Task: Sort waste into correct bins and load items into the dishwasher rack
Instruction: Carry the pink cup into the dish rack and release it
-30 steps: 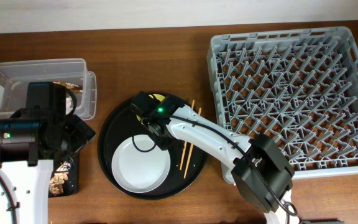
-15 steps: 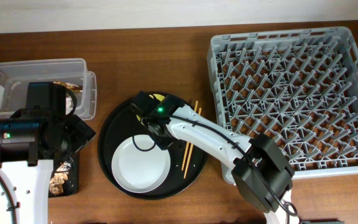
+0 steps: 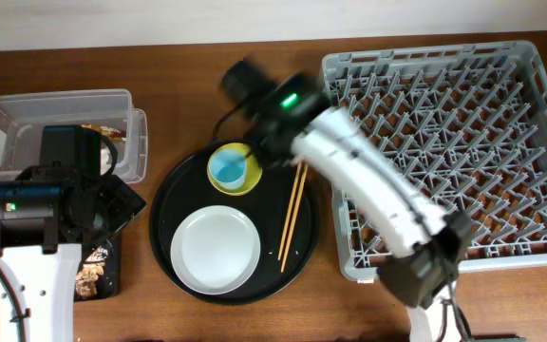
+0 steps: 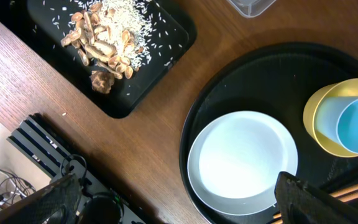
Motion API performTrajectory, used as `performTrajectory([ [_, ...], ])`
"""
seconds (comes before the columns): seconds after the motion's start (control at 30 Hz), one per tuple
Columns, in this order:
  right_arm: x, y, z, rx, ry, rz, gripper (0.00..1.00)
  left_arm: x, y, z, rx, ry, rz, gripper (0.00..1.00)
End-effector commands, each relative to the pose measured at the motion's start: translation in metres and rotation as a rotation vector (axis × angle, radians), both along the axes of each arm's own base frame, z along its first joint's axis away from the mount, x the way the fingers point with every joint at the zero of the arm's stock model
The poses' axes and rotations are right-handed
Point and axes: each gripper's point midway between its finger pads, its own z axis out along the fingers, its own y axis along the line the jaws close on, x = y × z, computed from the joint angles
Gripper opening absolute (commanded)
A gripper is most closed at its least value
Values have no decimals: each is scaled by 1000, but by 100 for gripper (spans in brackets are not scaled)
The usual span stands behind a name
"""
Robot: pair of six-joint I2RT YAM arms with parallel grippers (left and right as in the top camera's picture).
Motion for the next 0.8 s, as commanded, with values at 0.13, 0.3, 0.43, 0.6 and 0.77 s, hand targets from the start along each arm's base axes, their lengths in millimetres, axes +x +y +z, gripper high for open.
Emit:
performTrajectory([
  [0.13, 41, -128, 63, 394, 102, -170, 4, -1, 1, 3, 4, -13, 4, 99],
  [0.3, 50, -189, 74, 814, 137, -144, 4, -1, 1, 3, 4, -13, 4, 99],
  [0.43, 54, -213, 76, 1130, 88, -91, 4, -1, 1, 3, 4, -13, 4, 100],
  [0.6, 72, -232, 45, 1336, 17, -109, 4, -1, 1, 3, 4, -13, 4, 99],
  [0.77, 90, -238, 1, 1378, 75, -227, 4, -1, 1, 3, 4, -13, 4, 99],
])
